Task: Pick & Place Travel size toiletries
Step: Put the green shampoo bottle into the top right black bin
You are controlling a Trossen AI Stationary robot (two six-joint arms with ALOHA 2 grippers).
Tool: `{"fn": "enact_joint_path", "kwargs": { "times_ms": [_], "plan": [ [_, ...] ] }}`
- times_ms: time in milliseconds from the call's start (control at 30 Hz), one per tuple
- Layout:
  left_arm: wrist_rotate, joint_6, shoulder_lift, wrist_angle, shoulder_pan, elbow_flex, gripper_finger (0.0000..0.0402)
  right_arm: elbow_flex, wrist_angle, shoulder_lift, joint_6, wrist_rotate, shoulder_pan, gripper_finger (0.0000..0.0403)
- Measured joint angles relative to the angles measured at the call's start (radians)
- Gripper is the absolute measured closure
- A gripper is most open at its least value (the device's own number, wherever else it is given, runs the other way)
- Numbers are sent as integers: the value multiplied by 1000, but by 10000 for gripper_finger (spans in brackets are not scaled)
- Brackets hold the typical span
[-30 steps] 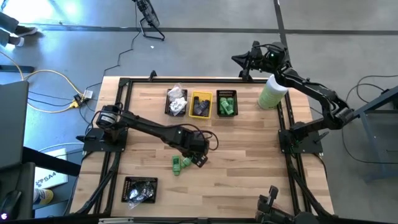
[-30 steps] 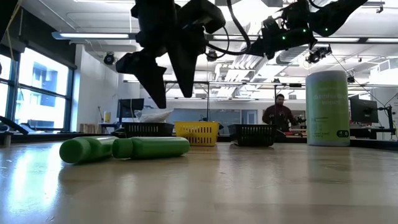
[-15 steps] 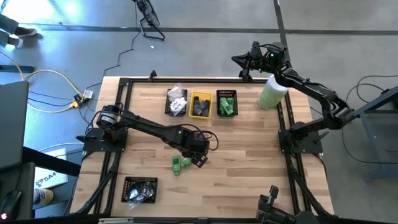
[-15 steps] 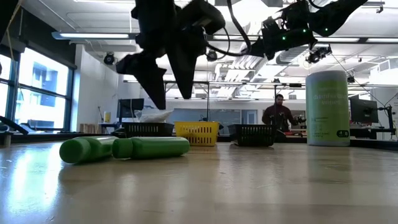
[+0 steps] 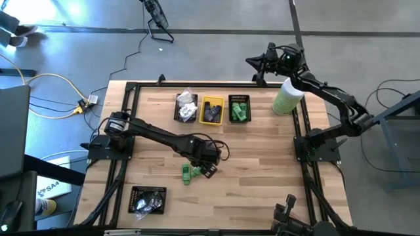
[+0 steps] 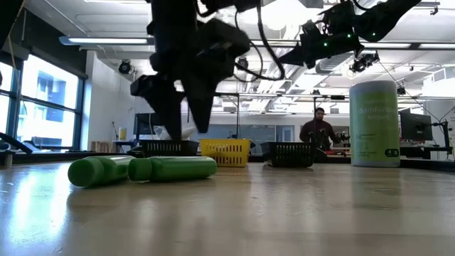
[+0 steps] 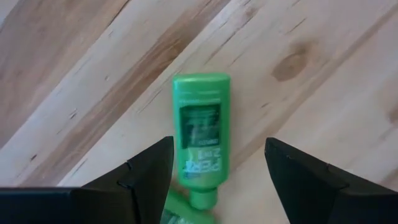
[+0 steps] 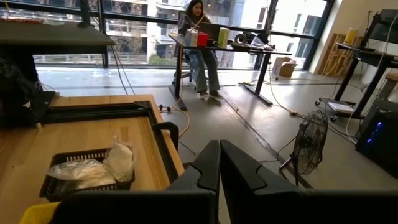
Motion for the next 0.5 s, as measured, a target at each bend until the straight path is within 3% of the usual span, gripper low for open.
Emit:
{"fn": "enact_joint_path", "kwargs": {
  "times_ms": [500],
  "plan": [
    [92,40,113,55,0,1,156,0,-2,0,2,0,1,399]
  ]
}}
